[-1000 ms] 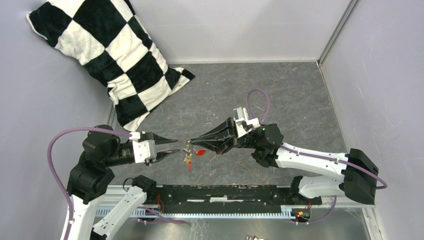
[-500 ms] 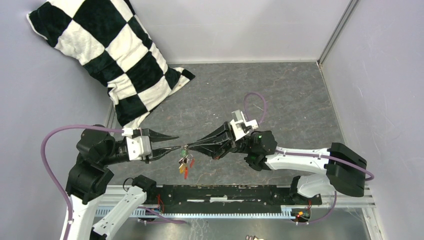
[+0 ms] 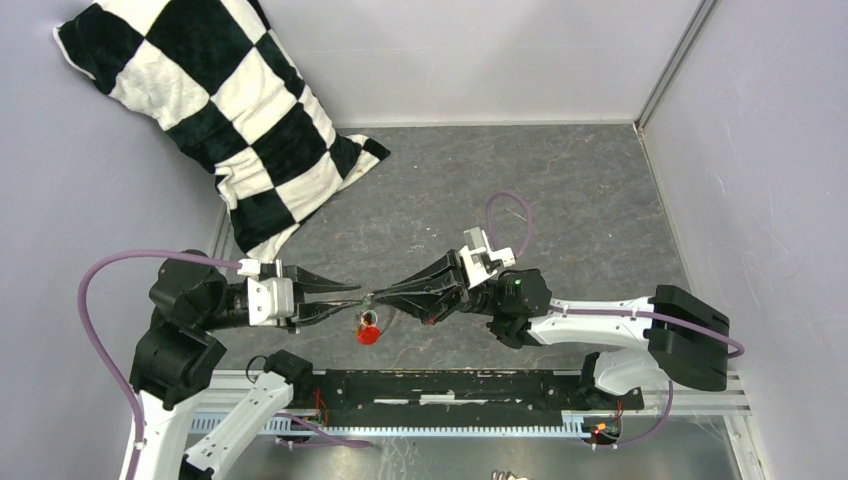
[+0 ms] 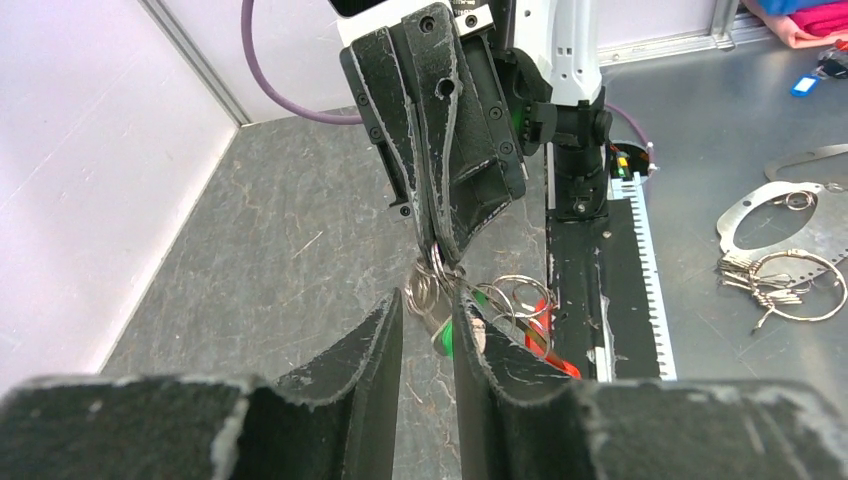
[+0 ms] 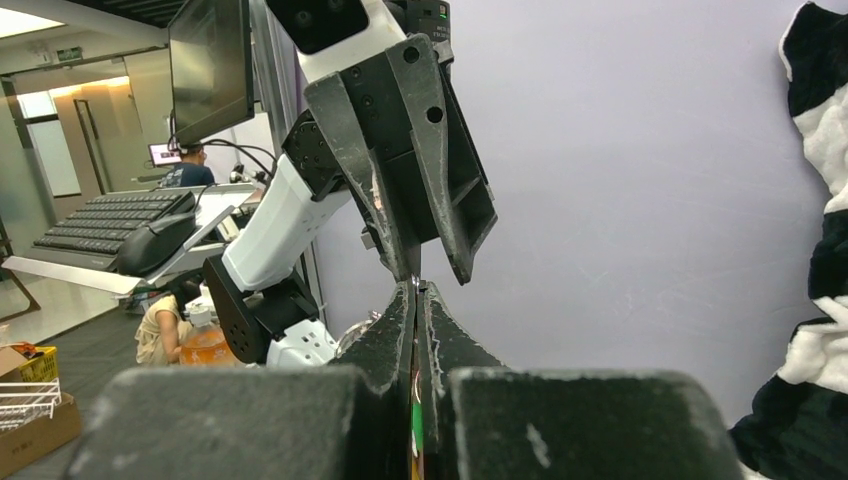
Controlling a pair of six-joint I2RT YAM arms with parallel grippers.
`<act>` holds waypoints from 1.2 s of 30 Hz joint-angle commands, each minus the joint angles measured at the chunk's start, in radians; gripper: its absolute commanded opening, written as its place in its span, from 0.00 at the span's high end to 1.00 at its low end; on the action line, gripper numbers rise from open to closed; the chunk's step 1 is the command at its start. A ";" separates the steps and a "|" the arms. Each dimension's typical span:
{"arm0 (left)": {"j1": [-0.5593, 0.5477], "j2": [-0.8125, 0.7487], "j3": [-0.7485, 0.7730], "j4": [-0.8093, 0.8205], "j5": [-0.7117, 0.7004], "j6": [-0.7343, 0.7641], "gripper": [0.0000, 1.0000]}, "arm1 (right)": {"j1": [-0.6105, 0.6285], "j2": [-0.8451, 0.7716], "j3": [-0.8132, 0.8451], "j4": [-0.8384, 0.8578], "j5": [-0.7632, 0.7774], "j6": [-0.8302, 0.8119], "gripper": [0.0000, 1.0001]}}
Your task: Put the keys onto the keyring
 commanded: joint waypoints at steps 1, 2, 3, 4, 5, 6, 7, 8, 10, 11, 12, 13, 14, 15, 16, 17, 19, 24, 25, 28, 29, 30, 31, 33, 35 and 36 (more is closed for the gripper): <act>-0.002 0.017 0.000 -0.001 0.033 -0.038 0.70 | 0.016 0.000 0.048 0.023 0.030 -0.055 0.99; -0.002 0.017 -0.002 -0.001 0.031 -0.038 0.70 | 0.017 0.001 0.050 0.022 0.032 -0.057 0.99; -0.002 0.015 -0.005 -0.001 0.031 -0.037 0.71 | 0.019 0.006 0.055 0.023 0.033 -0.057 0.99; -0.002 0.015 -0.008 -0.001 0.032 -0.035 0.71 | 0.020 0.008 0.058 0.025 0.034 -0.058 0.99; -0.003 0.015 -0.011 -0.001 0.032 -0.035 0.72 | 0.023 0.014 0.064 0.025 0.036 -0.058 0.99; -0.002 0.015 -0.011 -0.001 0.032 -0.037 0.73 | 0.025 0.016 0.068 0.024 0.039 -0.062 0.99; -0.002 0.015 -0.012 -0.001 0.031 -0.040 0.74 | 0.029 0.019 0.069 0.025 0.042 -0.067 0.99; -0.002 0.015 -0.013 0.000 0.033 -0.045 0.75 | 0.030 0.018 0.071 0.024 0.045 -0.069 1.00; -0.002 0.012 -0.018 -0.001 0.034 -0.053 0.76 | 0.032 0.019 0.076 0.018 0.050 -0.077 0.99; -0.002 0.009 -0.021 0.000 0.038 -0.056 0.75 | 0.034 0.019 0.080 0.007 0.052 -0.086 0.99; -0.002 0.007 -0.023 0.001 0.044 -0.061 0.73 | 0.038 0.019 0.084 0.000 0.055 -0.097 0.99; -0.002 0.006 -0.025 0.001 0.050 -0.063 0.72 | 0.039 0.019 0.087 -0.008 0.057 -0.104 0.99; -0.003 0.006 -0.027 0.002 0.052 -0.065 0.71 | 0.041 0.020 0.092 -0.011 0.058 -0.109 0.99; -0.002 0.006 -0.030 0.002 0.050 -0.064 0.72 | 0.043 0.021 0.093 -0.011 0.056 -0.110 0.99; -0.002 0.005 -0.032 0.002 0.045 -0.060 0.76 | 0.042 0.021 0.094 -0.012 0.052 -0.111 0.99; -0.003 0.005 -0.031 0.002 0.036 -0.054 0.80 | 0.043 0.021 0.097 -0.016 0.050 -0.113 0.99; -0.002 0.006 -0.028 0.003 0.020 -0.043 0.90 | 0.045 0.022 0.105 -0.041 0.040 -0.120 0.99; -0.002 0.006 -0.025 -0.008 -0.010 -0.031 0.98 | 0.035 -0.030 0.153 -0.299 -0.030 -0.205 0.77; -0.002 0.003 -0.024 -0.025 -0.016 -0.014 0.98 | 0.027 -0.058 0.167 -0.419 -0.048 -0.241 0.74; -0.002 -0.007 -0.027 -0.073 -0.013 0.047 0.98 | -0.020 -0.117 0.264 -0.768 -0.127 -0.374 0.67; -0.002 -0.010 -0.030 -0.080 -0.013 0.058 0.98 | -0.036 -0.125 0.304 -0.890 -0.155 -0.420 0.66; -0.003 -0.012 -0.033 -0.085 -0.016 0.067 0.98 | -0.054 -0.127 0.355 -1.011 -0.186 -0.462 0.66; -0.002 -0.013 -0.034 -0.091 -0.016 0.078 0.98 | -0.065 -0.125 0.411 -1.115 -0.195 -0.519 0.67; -0.003 -0.009 -0.034 -0.104 -0.015 0.097 0.98 | -0.079 -0.109 0.509 -1.305 -0.228 -0.597 0.68; -0.003 -0.003 -0.034 -0.111 -0.015 0.106 0.98 | -0.082 -0.079 0.606 -1.475 -0.246 -0.664 0.69; -0.002 0.001 -0.033 -0.113 -0.016 0.108 0.98 | -0.081 -0.058 0.648 -1.556 -0.253 -0.691 0.70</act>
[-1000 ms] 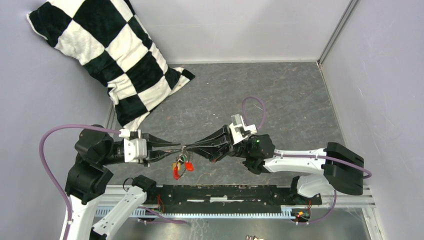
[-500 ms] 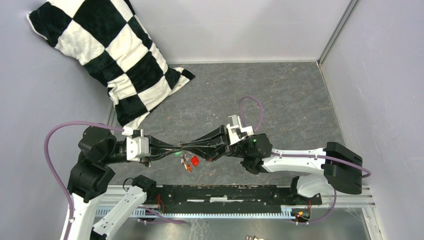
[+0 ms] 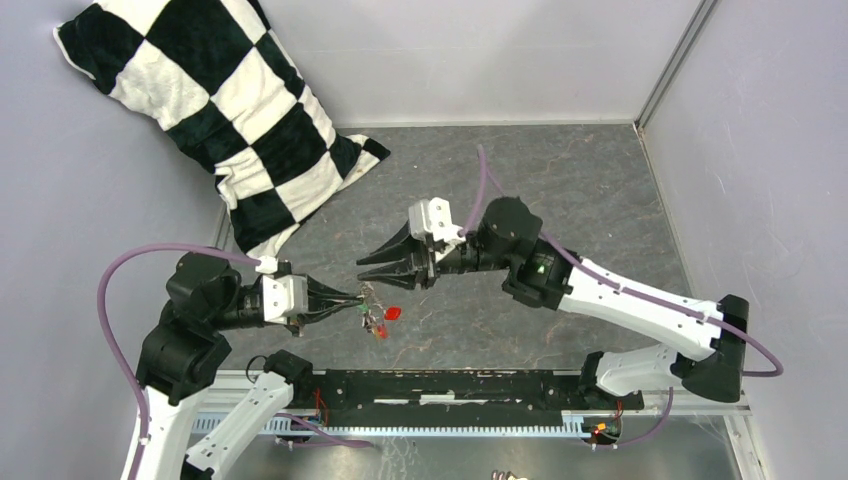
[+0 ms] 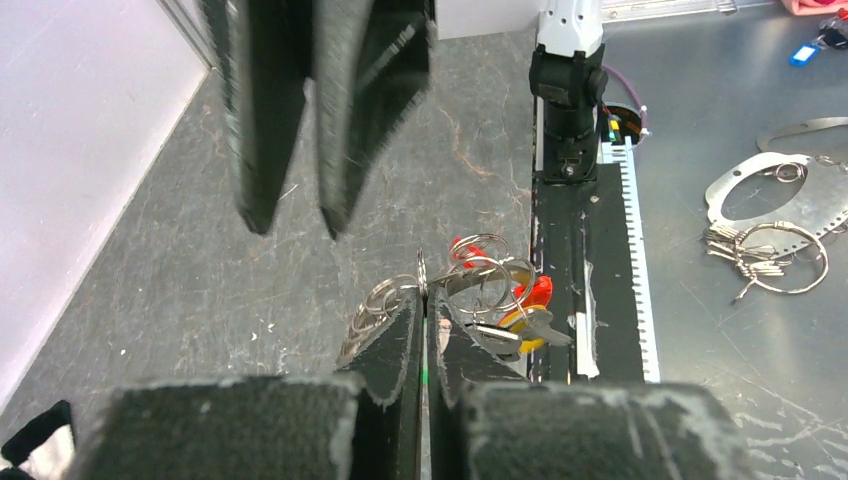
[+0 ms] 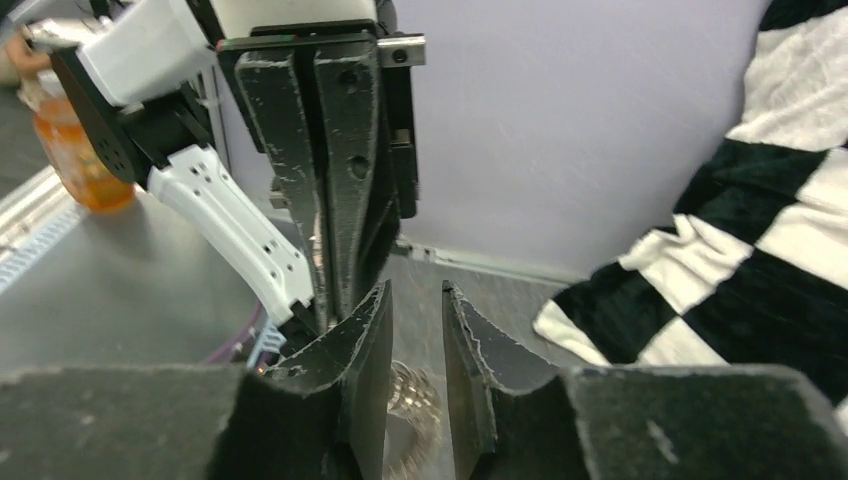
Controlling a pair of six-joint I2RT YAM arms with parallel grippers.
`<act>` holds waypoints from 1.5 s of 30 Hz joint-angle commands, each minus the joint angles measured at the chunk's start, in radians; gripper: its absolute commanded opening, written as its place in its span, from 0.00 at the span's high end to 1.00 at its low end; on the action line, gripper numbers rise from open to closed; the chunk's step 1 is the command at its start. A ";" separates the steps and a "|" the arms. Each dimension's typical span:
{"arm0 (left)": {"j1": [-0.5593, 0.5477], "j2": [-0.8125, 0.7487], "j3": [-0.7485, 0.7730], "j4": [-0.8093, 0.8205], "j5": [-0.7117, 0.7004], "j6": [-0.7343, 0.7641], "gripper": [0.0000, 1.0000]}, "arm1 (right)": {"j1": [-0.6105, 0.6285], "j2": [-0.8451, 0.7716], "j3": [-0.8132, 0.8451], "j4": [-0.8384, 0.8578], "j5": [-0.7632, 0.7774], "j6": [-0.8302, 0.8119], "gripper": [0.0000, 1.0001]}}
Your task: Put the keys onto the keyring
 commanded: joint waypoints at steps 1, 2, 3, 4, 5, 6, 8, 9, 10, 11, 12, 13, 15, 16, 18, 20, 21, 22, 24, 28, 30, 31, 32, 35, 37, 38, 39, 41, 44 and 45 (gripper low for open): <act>-0.002 0.005 0.002 -0.017 0.008 0.065 0.98 | -0.015 0.051 0.214 -0.529 -0.078 -0.228 0.71; -0.002 0.010 0.003 -0.017 0.009 0.065 0.98 | -0.016 0.063 0.246 -0.573 -0.080 -0.249 0.73; -0.003 0.012 0.005 -0.018 0.006 0.065 0.98 | -0.015 0.074 0.266 -0.612 -0.082 -0.263 0.73; -0.003 0.015 0.007 -0.022 0.005 0.065 0.98 | -0.014 0.080 0.281 -0.633 -0.081 -0.274 0.74; -0.003 0.019 0.009 -0.026 0.002 0.069 0.98 | -0.015 0.083 0.289 -0.647 -0.083 -0.282 0.74; -0.002 0.022 0.009 -0.029 -0.001 0.070 0.98 | -0.014 0.085 0.293 -0.656 -0.092 -0.285 0.73; -0.002 0.027 0.009 -0.033 -0.008 0.071 0.98 | -0.014 0.093 0.306 -0.677 -0.109 -0.288 0.73; -0.002 0.027 0.008 -0.032 -0.013 0.074 0.98 | -0.014 0.098 0.317 -0.691 -0.115 -0.292 0.73; -0.002 0.027 0.006 -0.034 -0.020 0.080 0.98 | -0.014 0.099 0.322 -0.699 -0.121 -0.293 0.73; -0.002 0.027 0.003 -0.033 -0.027 0.085 0.98 | -0.015 0.097 0.322 -0.699 -0.124 -0.293 0.73; -0.003 0.027 0.000 -0.033 -0.037 0.090 0.98 | -0.015 0.094 0.321 -0.695 -0.124 -0.291 0.73; -0.003 0.026 -0.005 -0.034 -0.044 0.093 0.98 | -0.014 0.093 0.321 -0.691 -0.124 -0.285 0.73; -0.002 0.030 -0.009 -0.034 -0.049 0.097 0.98 | -0.014 0.094 0.325 -0.682 -0.125 -0.279 0.72; -0.002 0.029 -0.009 -0.035 -0.047 0.098 0.98 | -0.015 0.095 0.327 -0.678 -0.123 -0.277 0.73; -0.002 0.032 -0.012 -0.035 -0.045 0.100 0.98 | -0.014 0.093 0.334 -0.676 -0.084 -0.277 0.72; -0.003 0.031 -0.014 -0.034 -0.049 0.102 0.98 | -0.014 0.084 0.344 -0.676 -0.055 -0.284 0.70; -0.002 0.028 -0.016 -0.034 -0.051 0.101 0.98 | -0.014 0.084 0.353 -0.678 -0.054 -0.284 0.69; -0.002 0.027 -0.018 -0.034 -0.052 0.102 0.98 | -0.014 0.087 0.365 -0.682 -0.057 -0.284 0.69; -0.002 0.023 -0.022 -0.033 -0.056 0.105 0.98 | -0.014 0.099 0.387 -0.697 -0.075 -0.281 0.69; -0.002 0.022 -0.027 -0.034 -0.066 0.118 0.98 | -0.014 0.109 0.389 -0.698 -0.103 -0.266 0.68; -0.002 0.023 -0.026 -0.033 -0.069 0.120 0.98 | -0.014 0.115 0.386 -0.694 -0.117 -0.259 0.67; -0.002 0.023 -0.026 -0.035 -0.071 0.120 0.98 | -0.011 0.117 0.386 -0.696 -0.118 -0.258 0.67; -0.002 0.025 -0.026 -0.036 -0.072 0.121 0.98 | -0.010 0.121 0.387 -0.698 -0.117 -0.258 0.67; -0.002 0.026 -0.023 -0.035 -0.071 0.122 0.98 | -0.009 0.131 0.393 -0.710 -0.111 -0.258 0.67; -0.002 0.026 -0.021 -0.035 -0.070 0.122 0.98 | -0.008 0.136 0.397 -0.711 -0.110 -0.258 0.67; -0.002 0.027 -0.021 -0.035 -0.070 0.122 0.98 | -0.005 0.137 0.397 -0.707 -0.107 -0.258 0.68; -0.002 0.027 -0.022 -0.036 -0.070 0.122 0.98 | -0.003 0.138 0.395 -0.703 -0.102 -0.258 0.68; -0.002 0.026 -0.022 -0.036 -0.069 0.124 0.98 | 0.000 0.141 0.397 -0.702 -0.093 -0.260 0.69; -0.002 0.023 -0.020 -0.035 -0.072 0.122 0.98 | 0.001 0.148 0.402 -0.712 -0.089 -0.262 0.71; -0.002 0.022 -0.020 -0.036 -0.072 0.122 0.98 | 0.001 0.150 0.403 -0.710 -0.089 -0.261 0.72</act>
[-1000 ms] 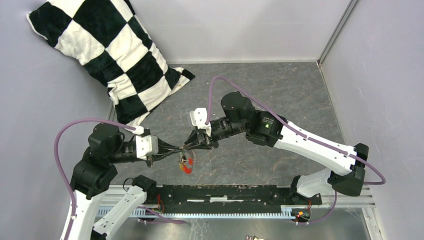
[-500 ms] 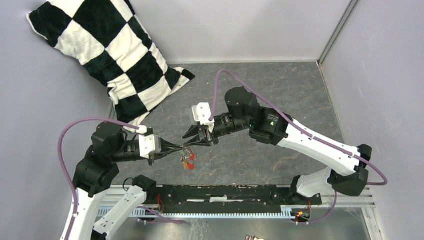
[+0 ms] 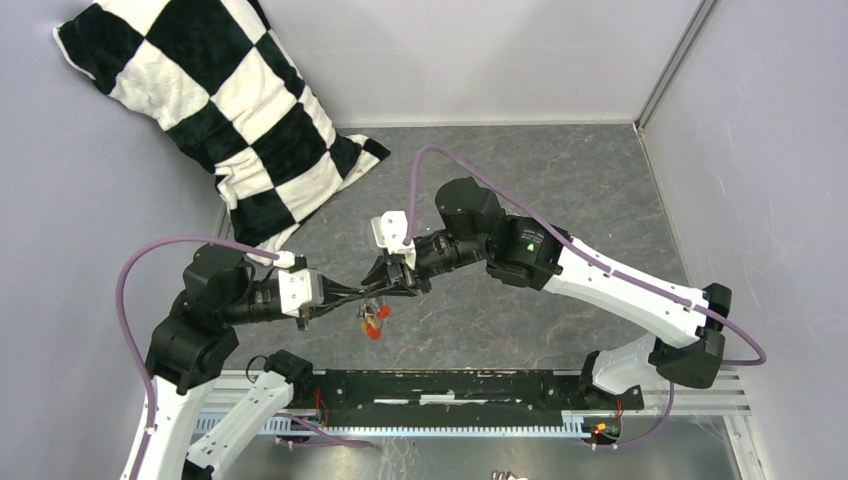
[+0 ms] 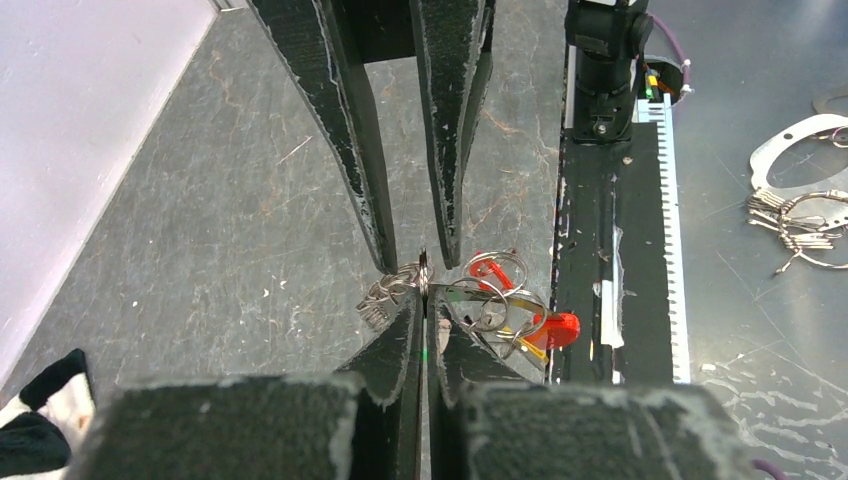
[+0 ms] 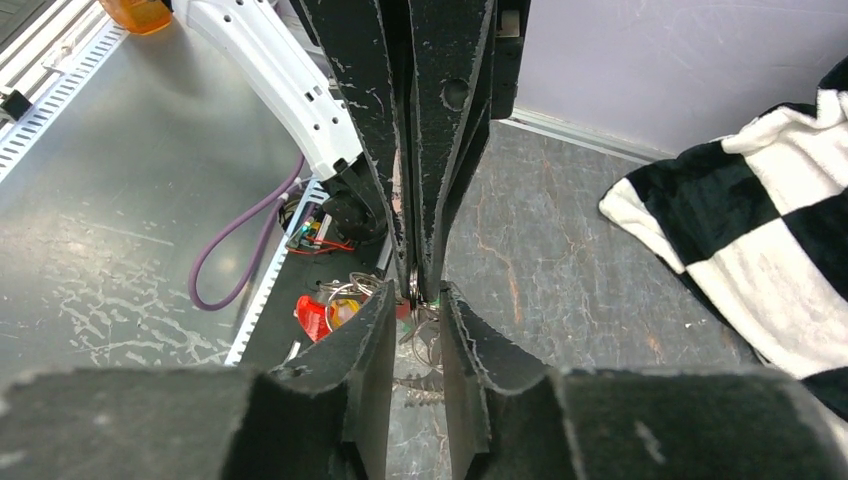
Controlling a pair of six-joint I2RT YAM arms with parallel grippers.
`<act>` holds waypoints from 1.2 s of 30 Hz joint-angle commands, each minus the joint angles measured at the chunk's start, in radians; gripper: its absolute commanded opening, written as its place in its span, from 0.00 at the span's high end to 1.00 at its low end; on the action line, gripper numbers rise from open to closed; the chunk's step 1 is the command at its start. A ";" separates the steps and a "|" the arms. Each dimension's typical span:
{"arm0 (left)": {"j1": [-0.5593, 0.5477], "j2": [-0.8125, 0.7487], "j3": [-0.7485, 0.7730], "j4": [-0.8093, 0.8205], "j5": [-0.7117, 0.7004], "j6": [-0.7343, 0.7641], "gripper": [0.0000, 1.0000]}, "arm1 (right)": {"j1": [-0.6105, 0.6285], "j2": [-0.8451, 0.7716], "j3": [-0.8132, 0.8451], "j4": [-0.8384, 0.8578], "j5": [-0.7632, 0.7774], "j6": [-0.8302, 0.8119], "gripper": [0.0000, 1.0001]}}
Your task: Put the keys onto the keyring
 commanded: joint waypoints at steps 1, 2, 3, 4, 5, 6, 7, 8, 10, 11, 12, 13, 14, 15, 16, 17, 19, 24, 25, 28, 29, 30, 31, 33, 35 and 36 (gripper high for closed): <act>-0.003 -0.003 0.011 0.026 0.005 0.028 0.98 | 0.007 0.006 0.047 0.007 0.007 0.009 0.74; -0.002 -0.004 0.012 0.025 0.006 0.027 0.98 | 0.008 0.008 0.046 0.013 0.008 0.012 0.78; -0.002 -0.004 0.013 0.025 0.008 0.026 0.98 | 0.008 0.009 0.046 0.014 0.008 0.013 0.82; -0.002 -0.004 0.014 0.025 0.009 0.025 0.98 | 0.008 0.012 0.046 0.016 0.005 0.014 0.86; -0.002 -0.005 0.016 0.025 0.009 0.024 0.98 | 0.007 0.015 0.046 0.019 0.001 0.017 0.90; -0.001 -0.005 0.017 0.025 0.009 0.023 0.98 | 0.008 0.019 0.044 0.024 0.000 0.021 0.96; -0.001 -0.004 0.019 0.025 0.009 0.022 0.98 | 0.008 0.018 0.039 0.035 0.000 0.027 0.99; -0.001 -0.004 0.021 0.025 0.011 0.019 0.97 | 0.008 0.013 0.023 0.057 0.000 0.041 1.00; -0.001 -0.006 0.022 0.042 0.004 -0.007 0.80 | 0.007 -0.024 -0.049 0.151 0.029 0.083 1.00; -0.002 -0.010 0.021 0.051 -0.003 -0.020 0.69 | 0.008 -0.058 -0.124 0.245 0.040 0.110 1.00; -0.001 -0.016 0.019 0.058 -0.009 -0.027 0.62 | 0.007 -0.106 -0.201 0.375 0.042 0.149 1.00; -0.001 -0.023 0.016 0.063 -0.018 -0.032 0.55 | 0.006 -0.156 -0.299 0.505 0.046 0.188 0.99; -0.001 -0.032 0.011 0.070 -0.025 -0.037 0.52 | 0.006 -0.195 -0.370 0.623 0.061 0.217 1.00; -0.002 -0.041 0.007 0.077 -0.032 -0.040 0.50 | 0.007 -0.226 -0.437 0.703 0.077 0.244 1.00; -0.002 -0.049 0.005 0.082 -0.039 -0.042 0.48 | 0.006 -0.242 -0.478 0.771 0.090 0.260 1.00; -0.001 -0.053 0.004 0.083 -0.043 -0.044 0.48 | 0.006 -0.255 -0.511 0.816 0.101 0.276 1.00; -0.002 -0.055 0.005 0.084 -0.046 -0.044 0.48 | 0.005 -0.267 -0.560 0.902 0.116 0.326 1.00; -0.001 -0.062 -0.007 0.067 -0.038 -0.030 0.49 | 0.005 -0.272 -0.636 1.085 0.120 0.419 1.00; -0.001 -0.062 -0.010 0.063 -0.031 -0.024 0.49 | 0.006 -0.270 -0.646 1.113 0.116 0.443 1.00; -0.001 -0.064 -0.016 0.053 -0.025 -0.009 0.49 | 0.004 -0.257 -0.677 1.216 0.111 0.513 1.00; -0.002 -0.065 -0.016 0.051 -0.026 -0.001 0.49 | 0.004 -0.251 -0.688 1.263 0.109 0.538 0.99; -0.001 -0.064 -0.016 0.049 -0.028 0.006 0.49 | 0.001 -0.245 -0.699 1.306 0.105 0.574 1.00; -0.002 -0.063 -0.016 0.048 -0.029 0.009 0.48 | -0.002 -0.237 -0.709 1.357 0.100 0.610 1.00; -0.003 -0.064 -0.013 0.048 -0.030 0.013 0.48 | -0.006 -0.221 -0.725 1.436 0.094 0.671 1.00; -0.002 -0.064 -0.012 0.048 -0.027 0.016 0.48 | -0.012 -0.208 -0.738 1.493 0.093 0.715 1.00; -0.002 -0.064 -0.011 0.048 -0.024 0.017 0.48 | -0.013 -0.203 -0.745 1.527 0.097 0.735 1.00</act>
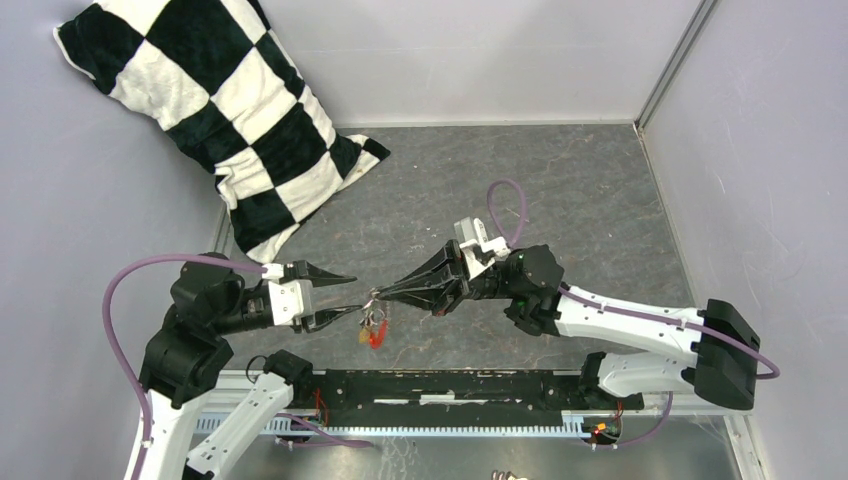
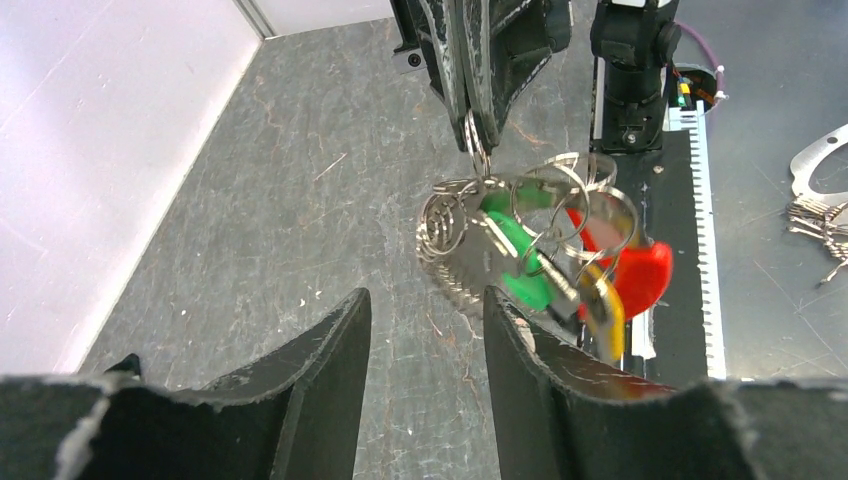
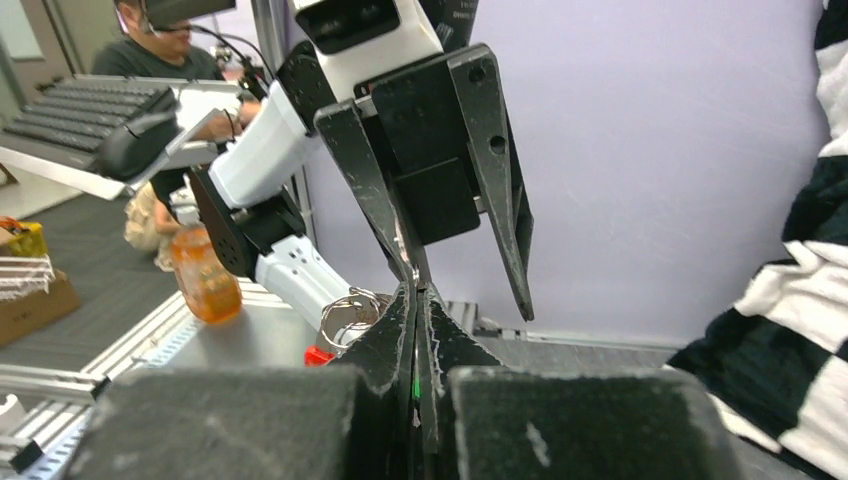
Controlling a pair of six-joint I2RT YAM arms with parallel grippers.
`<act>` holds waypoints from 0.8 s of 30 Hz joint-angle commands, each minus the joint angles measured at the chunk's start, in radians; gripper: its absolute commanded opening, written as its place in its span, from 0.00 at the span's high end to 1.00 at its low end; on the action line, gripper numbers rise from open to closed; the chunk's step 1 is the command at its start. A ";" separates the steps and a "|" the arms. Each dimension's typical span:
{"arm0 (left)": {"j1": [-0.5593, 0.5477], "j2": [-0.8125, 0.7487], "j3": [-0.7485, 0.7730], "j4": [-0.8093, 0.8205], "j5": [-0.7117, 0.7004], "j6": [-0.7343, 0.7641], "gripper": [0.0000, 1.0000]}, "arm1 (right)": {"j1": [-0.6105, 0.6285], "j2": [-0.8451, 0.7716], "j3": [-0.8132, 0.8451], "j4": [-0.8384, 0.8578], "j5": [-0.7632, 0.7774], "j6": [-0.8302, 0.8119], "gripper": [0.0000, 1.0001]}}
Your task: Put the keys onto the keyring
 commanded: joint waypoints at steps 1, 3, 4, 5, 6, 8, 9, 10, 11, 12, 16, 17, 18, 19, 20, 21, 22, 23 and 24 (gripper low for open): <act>-0.001 -0.008 0.002 0.002 0.011 0.018 0.49 | -0.009 0.026 -0.027 0.297 0.002 0.171 1.00; -0.001 -0.008 0.001 0.009 0.019 0.012 0.49 | -0.009 0.053 -0.036 0.383 0.009 0.236 0.99; -0.001 -0.009 0.000 0.019 0.020 0.001 0.49 | -0.008 0.070 -0.039 0.431 0.013 0.270 0.99; -0.002 -0.012 -0.002 0.032 0.020 -0.012 0.49 | -0.008 0.084 -0.042 0.478 0.019 0.297 1.00; -0.002 -0.015 -0.004 0.046 0.023 -0.021 0.49 | -0.008 0.102 -0.046 0.521 0.025 0.329 1.00; -0.002 -0.018 -0.009 0.069 0.036 -0.038 0.49 | -0.008 0.129 -0.047 0.587 0.037 0.367 1.00; -0.001 -0.018 -0.012 0.078 0.043 -0.050 0.50 | -0.007 0.140 -0.045 0.607 0.041 0.379 0.99; -0.001 -0.017 -0.014 0.080 0.049 -0.053 0.50 | -0.007 0.149 -0.041 0.617 0.038 0.389 1.00; -0.002 -0.016 -0.016 0.081 0.052 -0.055 0.50 | -0.008 0.154 -0.034 0.610 0.033 0.389 0.99; -0.002 -0.016 -0.018 0.081 0.053 -0.057 0.50 | -0.007 0.150 -0.028 0.594 0.027 0.381 0.99; -0.002 -0.024 -0.033 0.075 0.035 -0.055 0.37 | -0.010 0.097 -0.001 0.388 -0.001 0.270 1.00; -0.001 -0.028 -0.038 0.070 0.030 -0.048 0.30 | -0.014 0.076 0.005 0.313 -0.003 0.235 1.00; -0.002 -0.030 -0.039 0.067 0.024 -0.045 0.23 | -0.021 0.059 0.015 0.225 0.002 0.200 1.00; -0.001 -0.029 -0.038 0.060 0.016 -0.044 0.21 | -0.032 0.037 0.026 0.156 0.007 0.169 1.00; -0.002 -0.027 -0.037 0.047 0.005 -0.038 0.20 | -0.047 0.015 0.028 0.085 0.011 0.130 1.00; -0.001 -0.025 -0.034 0.040 -0.005 -0.033 0.20 | -0.057 -0.005 0.027 0.015 0.017 0.087 0.99; -0.002 -0.026 -0.033 0.039 -0.023 -0.036 0.19 | -0.071 -0.029 0.026 -0.046 0.030 0.057 1.00; -0.001 -0.025 -0.033 0.039 -0.043 -0.042 0.18 | -0.083 -0.046 0.020 -0.096 0.039 0.029 1.00; -0.001 -0.026 -0.033 0.043 -0.072 -0.057 0.16 | -0.097 -0.065 0.012 -0.123 0.043 0.011 0.99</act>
